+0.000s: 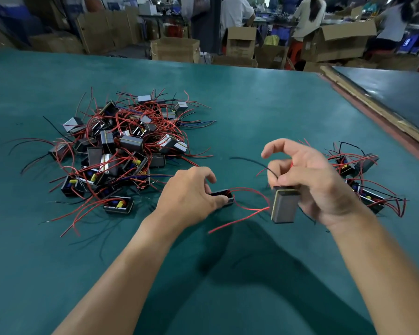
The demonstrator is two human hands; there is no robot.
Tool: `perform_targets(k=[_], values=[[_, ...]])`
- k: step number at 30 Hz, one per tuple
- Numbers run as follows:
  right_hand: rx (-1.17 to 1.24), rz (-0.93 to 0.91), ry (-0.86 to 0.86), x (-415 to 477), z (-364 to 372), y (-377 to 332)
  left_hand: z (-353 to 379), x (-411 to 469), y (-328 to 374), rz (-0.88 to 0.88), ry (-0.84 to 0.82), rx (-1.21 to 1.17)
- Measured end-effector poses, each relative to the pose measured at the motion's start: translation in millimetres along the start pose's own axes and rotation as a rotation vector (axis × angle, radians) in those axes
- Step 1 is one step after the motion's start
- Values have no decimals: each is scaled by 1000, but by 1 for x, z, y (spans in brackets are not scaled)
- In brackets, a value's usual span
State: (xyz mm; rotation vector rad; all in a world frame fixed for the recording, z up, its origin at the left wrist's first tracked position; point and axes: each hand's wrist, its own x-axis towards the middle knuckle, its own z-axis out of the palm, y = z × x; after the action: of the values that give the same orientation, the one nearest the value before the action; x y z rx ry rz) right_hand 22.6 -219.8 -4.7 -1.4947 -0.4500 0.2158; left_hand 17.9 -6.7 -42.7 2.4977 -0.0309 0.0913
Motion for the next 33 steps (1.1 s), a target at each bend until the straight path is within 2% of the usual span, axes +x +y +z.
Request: perform_targets(k=[2,4,8,13,16,18,21,24,28,33], values=[[-7,3,35,1,-5,-1,2,0,2,-37,40,-32],[-74,25,50,2,-5,0,4,1,6,-103,25,-220],[-209,58,32,3,2,5,1,-1,13,-203,-122,-695],[-303,59,-41,0,4,3,-7,-2,17,-238,-261,-911],[-284,56,-145,-3,2,1,-8,-1,18,-235,-268,-894],[-267,95,-304,-7,-1,-3,-6,0,16,-213,-222,-840],[-303,215,-566,-12,-5,-7,1,2,9,-163,-69,-621],[-347,241,-681,-12,-8,-8,3,4,5,-115,3,-467],[-208,189,-747,-13,-14,-10,1,3,1,-82,-1,-331],[-84,4,-911,-12,-24,-12,0,3,-2,-85,52,-214]])
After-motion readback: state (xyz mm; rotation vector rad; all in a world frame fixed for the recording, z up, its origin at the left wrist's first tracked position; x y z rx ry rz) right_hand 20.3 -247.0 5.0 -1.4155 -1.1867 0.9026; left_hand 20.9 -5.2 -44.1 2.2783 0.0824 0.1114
